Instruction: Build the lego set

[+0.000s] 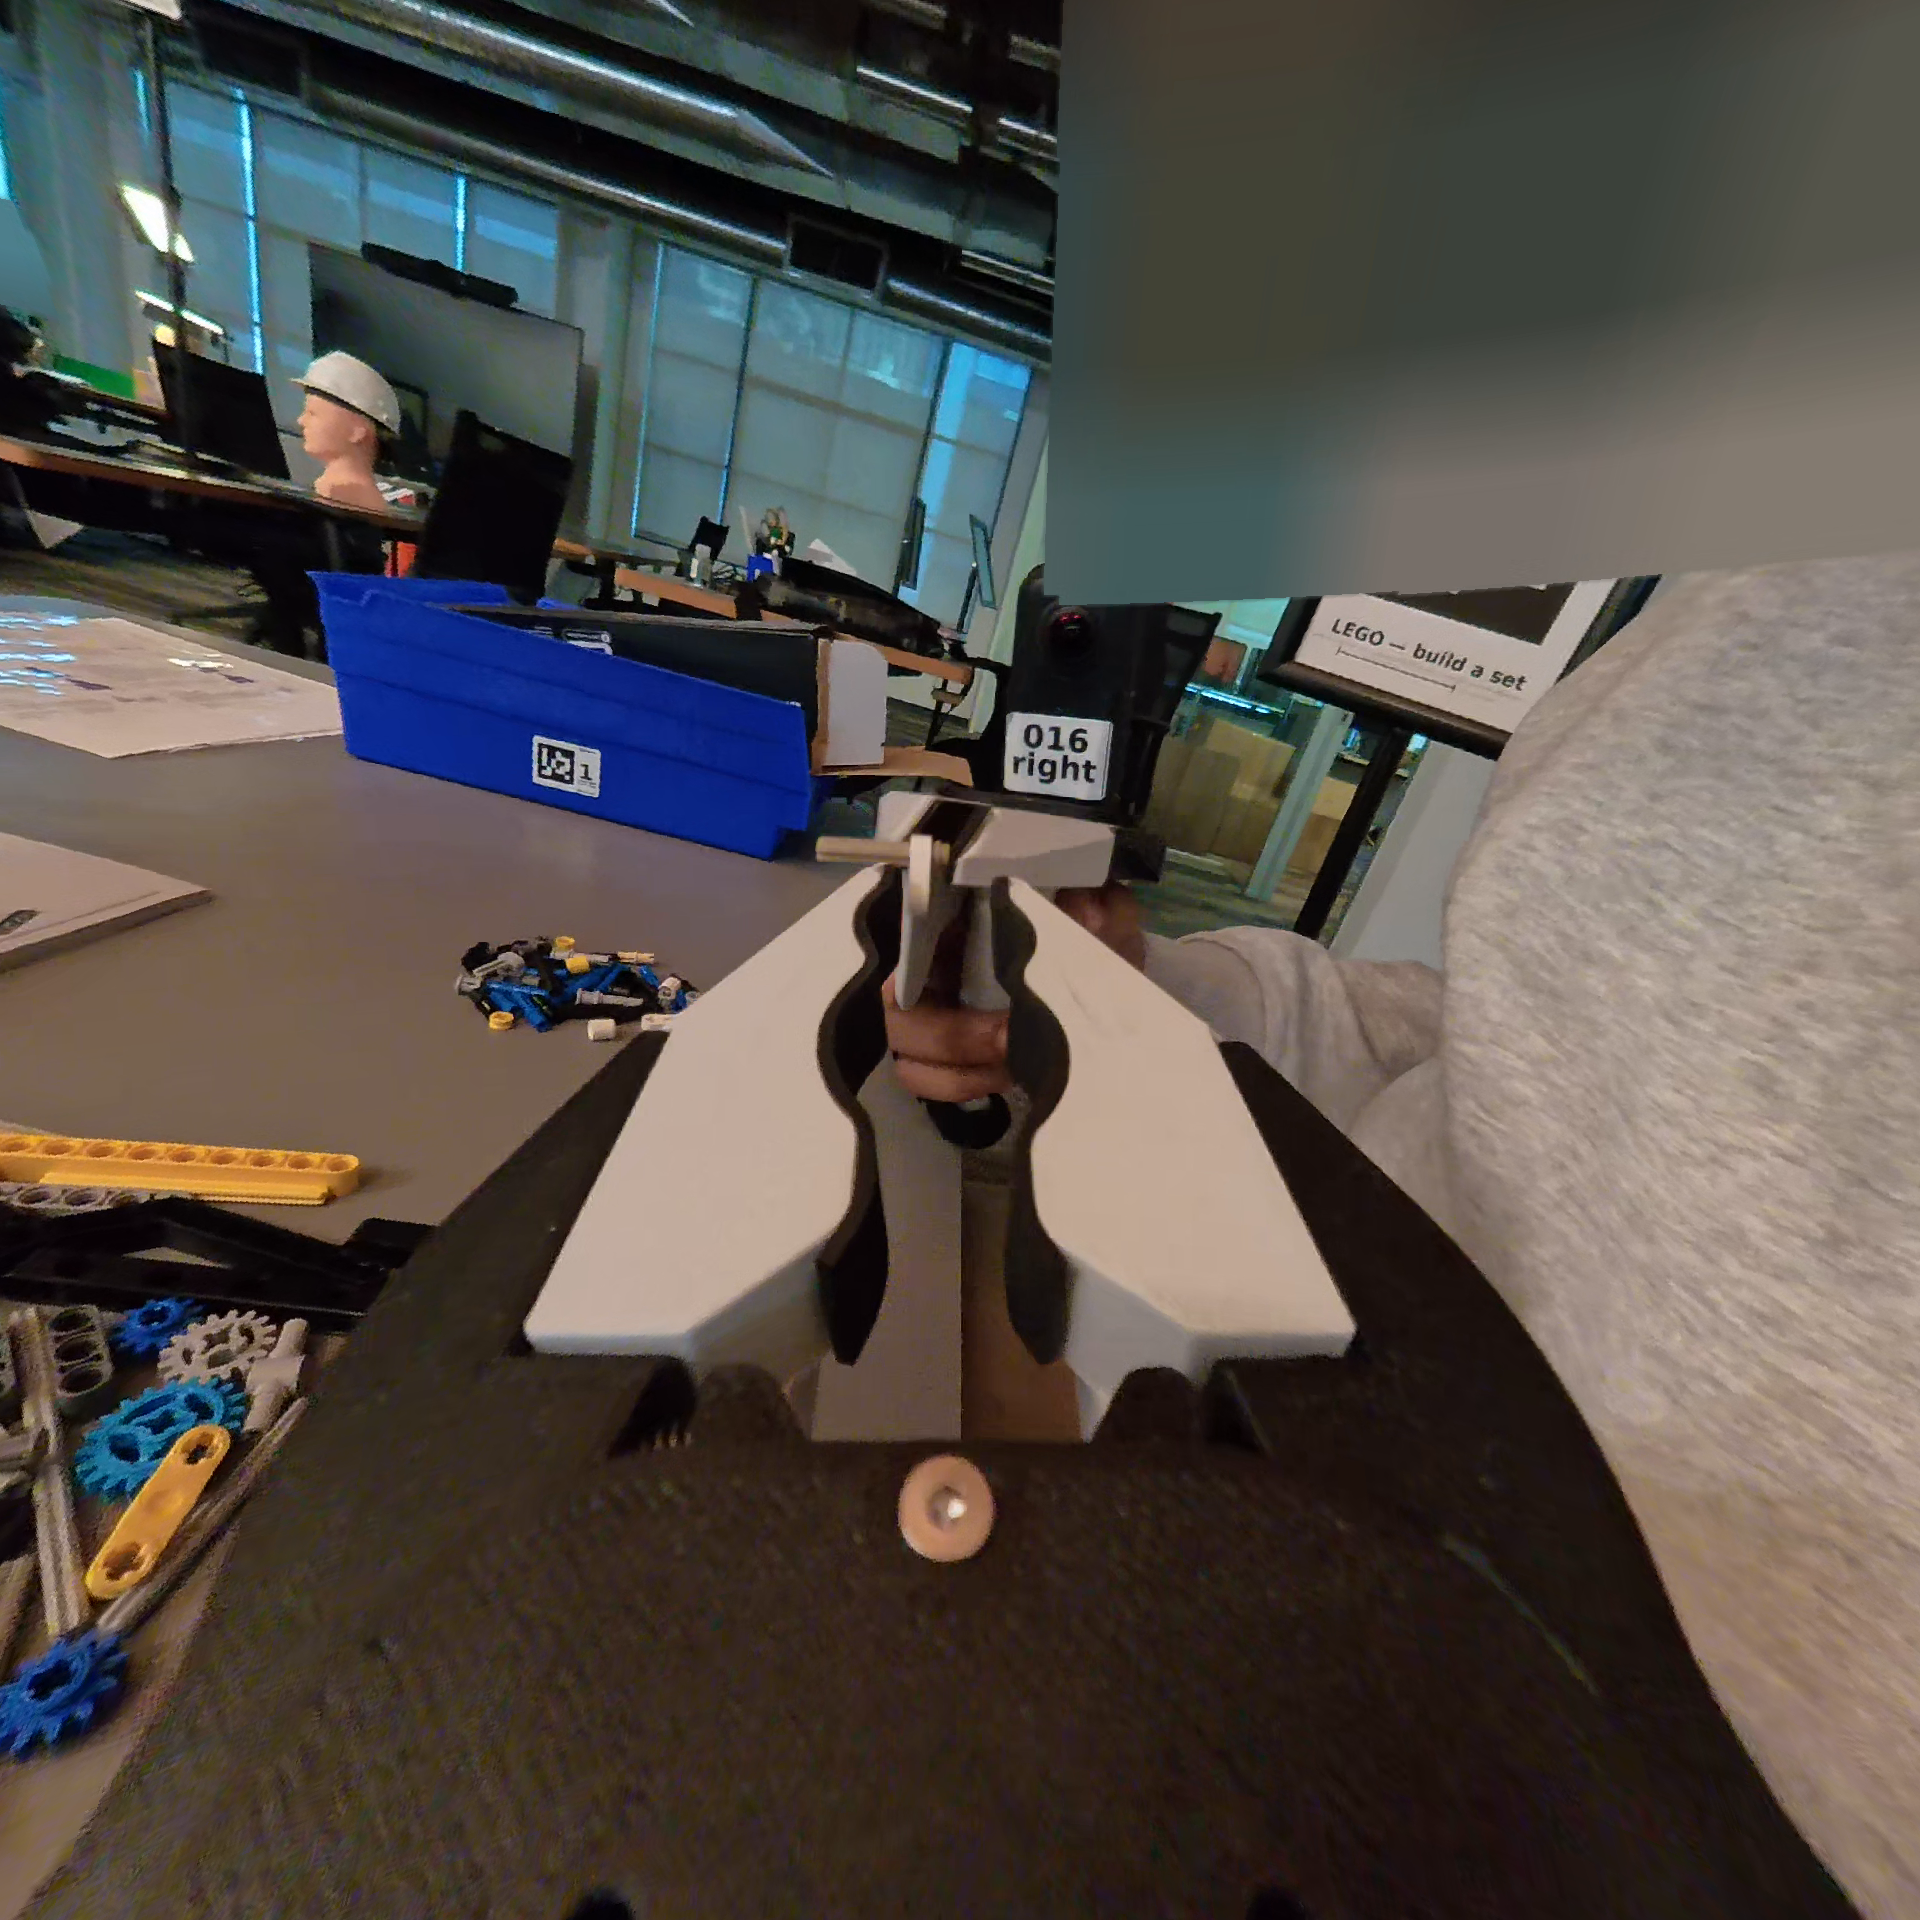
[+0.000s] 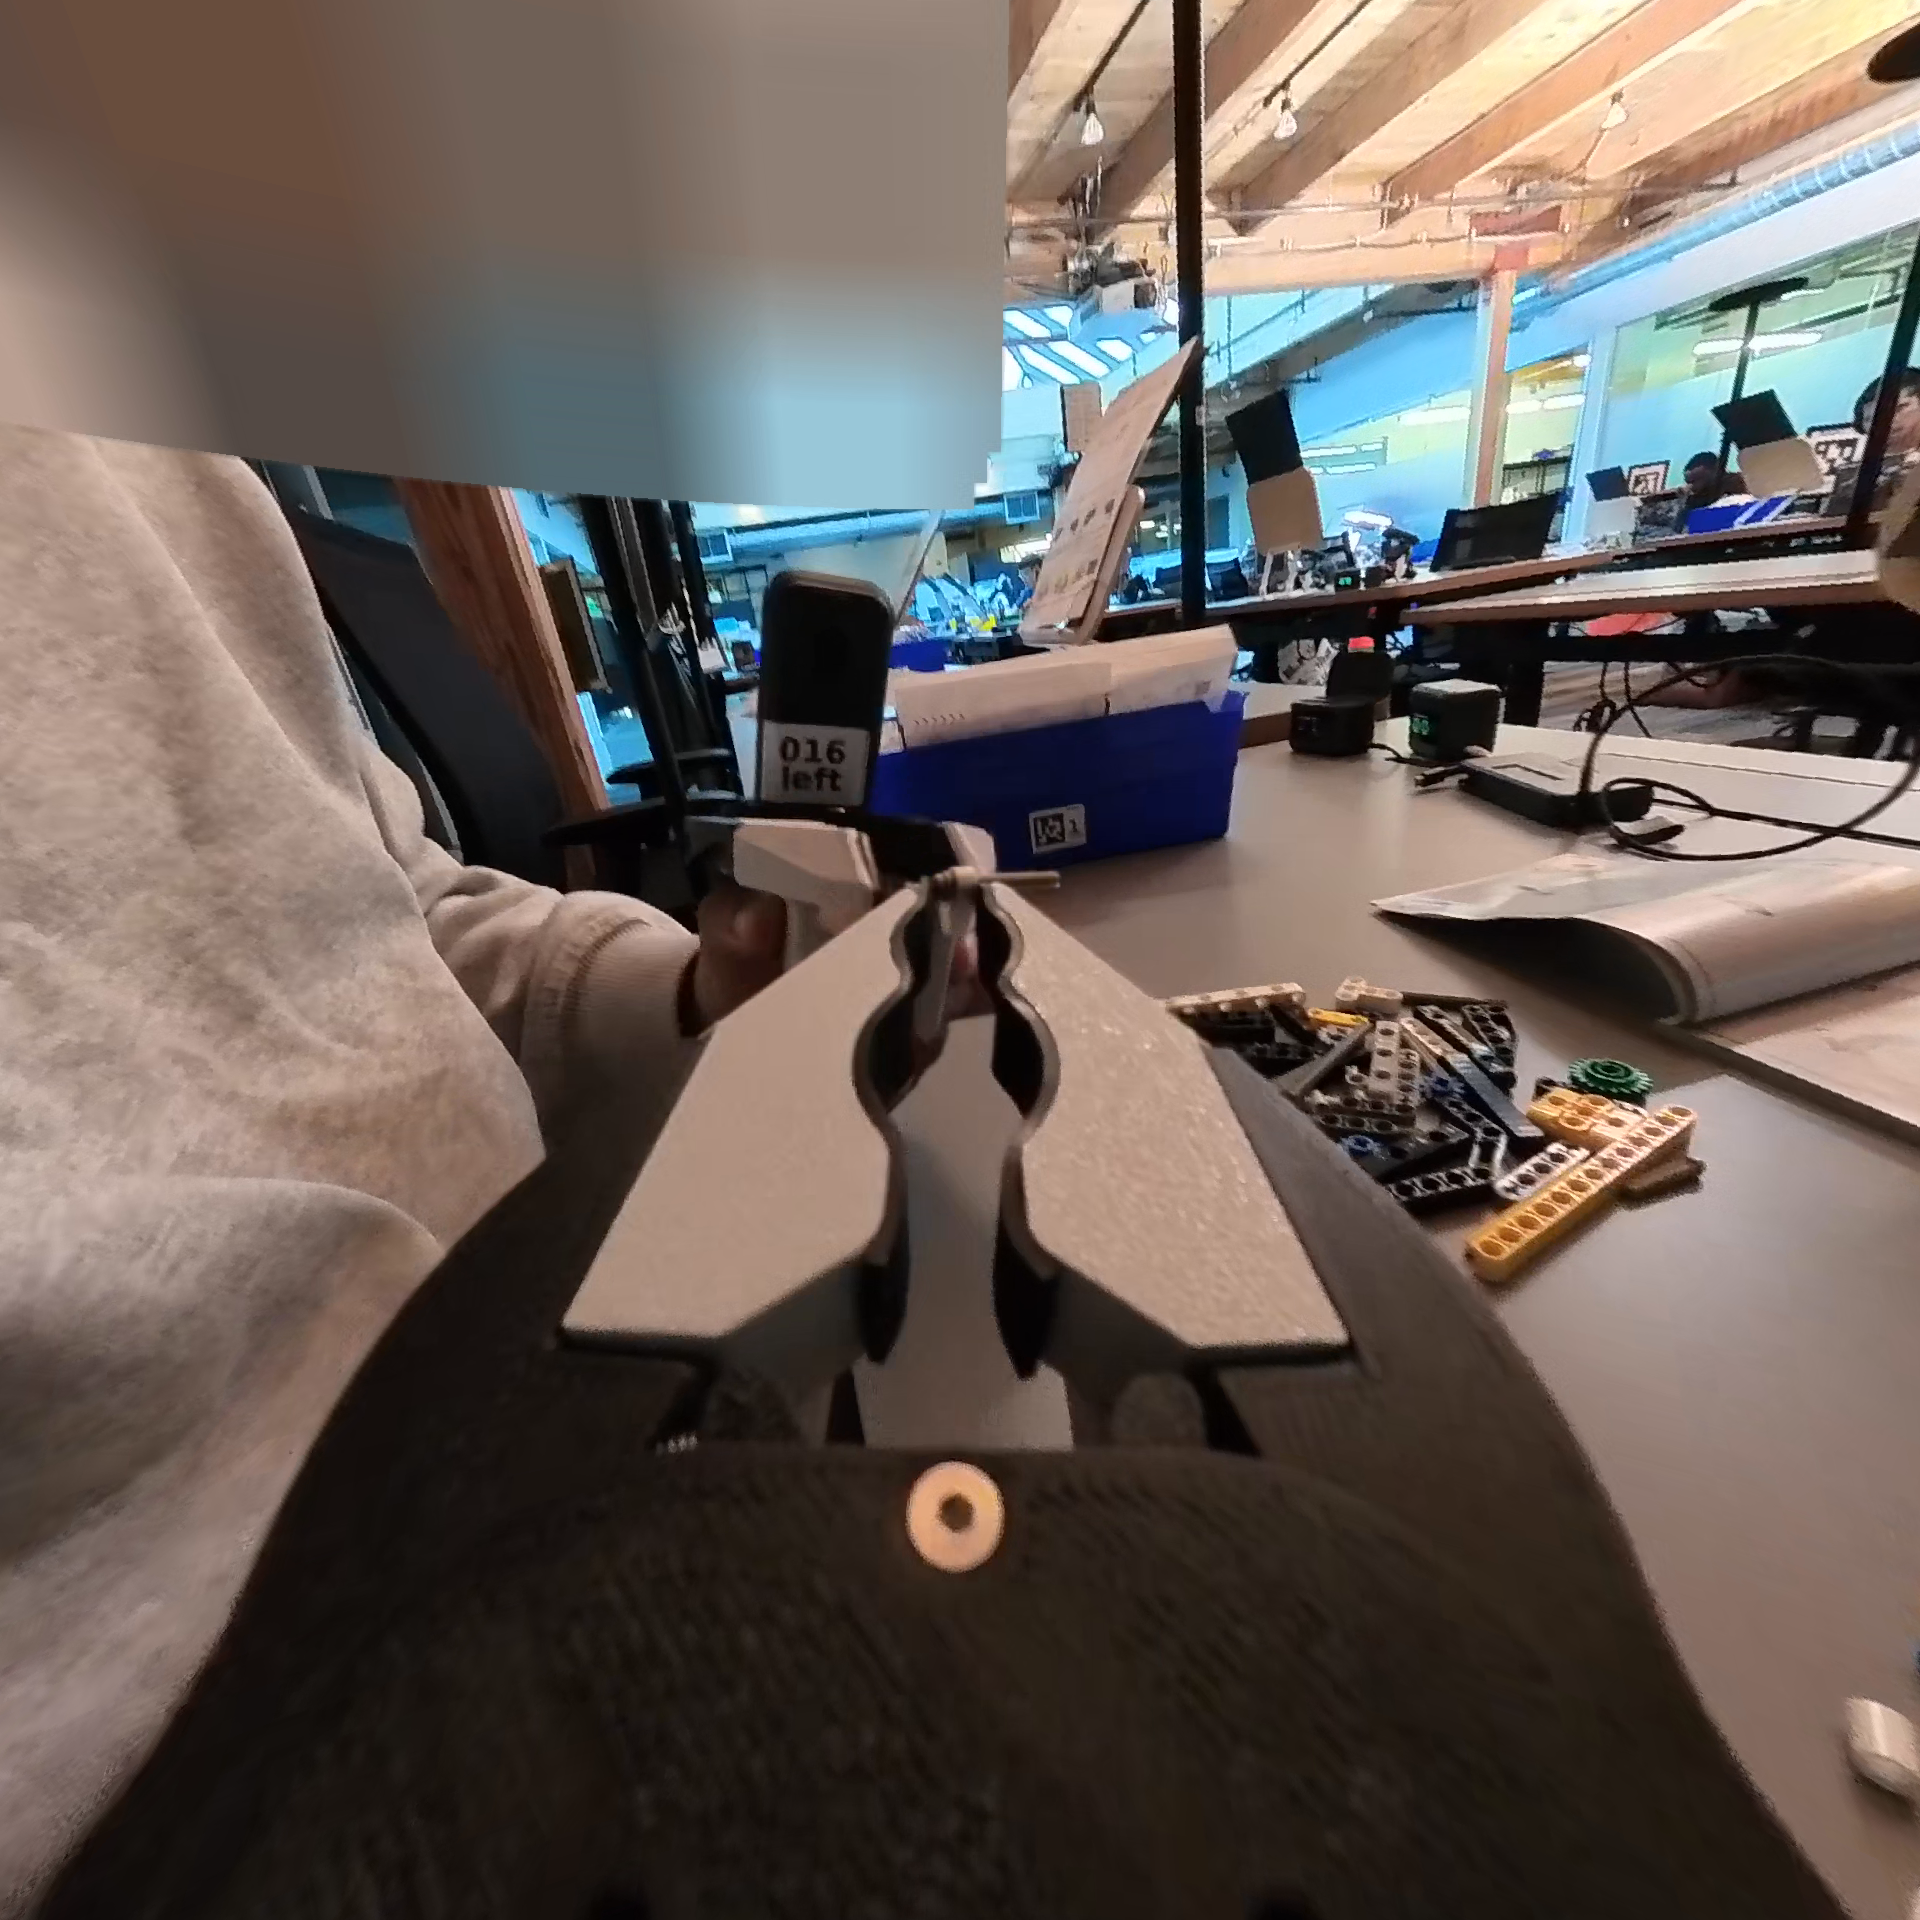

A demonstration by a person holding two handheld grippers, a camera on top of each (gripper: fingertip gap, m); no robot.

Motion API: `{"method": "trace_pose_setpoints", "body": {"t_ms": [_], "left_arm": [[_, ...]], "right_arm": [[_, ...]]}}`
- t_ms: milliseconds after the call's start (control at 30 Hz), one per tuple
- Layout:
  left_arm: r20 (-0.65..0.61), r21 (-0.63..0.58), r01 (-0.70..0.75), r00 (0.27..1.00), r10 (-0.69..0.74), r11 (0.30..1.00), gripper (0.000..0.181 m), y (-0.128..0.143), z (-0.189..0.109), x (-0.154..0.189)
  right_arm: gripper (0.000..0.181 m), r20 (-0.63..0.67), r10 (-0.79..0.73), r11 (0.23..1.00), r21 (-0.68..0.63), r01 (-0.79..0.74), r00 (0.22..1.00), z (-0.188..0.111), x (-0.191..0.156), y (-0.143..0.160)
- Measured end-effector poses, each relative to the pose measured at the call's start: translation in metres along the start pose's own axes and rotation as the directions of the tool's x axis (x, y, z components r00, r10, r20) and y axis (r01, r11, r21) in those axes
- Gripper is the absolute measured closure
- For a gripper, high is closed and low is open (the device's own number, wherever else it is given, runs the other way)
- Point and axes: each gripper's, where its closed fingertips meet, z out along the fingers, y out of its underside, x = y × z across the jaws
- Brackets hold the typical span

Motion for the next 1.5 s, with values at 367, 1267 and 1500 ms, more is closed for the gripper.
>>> {"method": "trace_pose_setpoints", "body": {"t_ms": [367, 1267, 1500], "left_arm": [[-0.024, -0.092, -0.028, 0.999, 0.025, 0.995, 0.176, 0.010, -0.007, -0.002], [-0.016, -0.157, -0.040, 0.999, 0.038, 0.987, 0.180, 0.020, -0.010, -0.005], [-0.014, -0.199, -0.005, 1.000, 0.002, 0.980, 0.180, 0.024, -0.010, -0.004]], "right_arm": [[0.175, 0.012, -0.038, 0.995, -0.090, 0.039, 0.999, 0.003, -0.003, 0.014], [0.175, 0.021, -0.082, 0.976, -0.199, 0.085, 0.996, 0.004, -0.006, 0.027], [0.176, 0.029, -0.055, 0.972, -0.227, 0.060, 0.998, 0.003, -0.007, 0.029]]}}
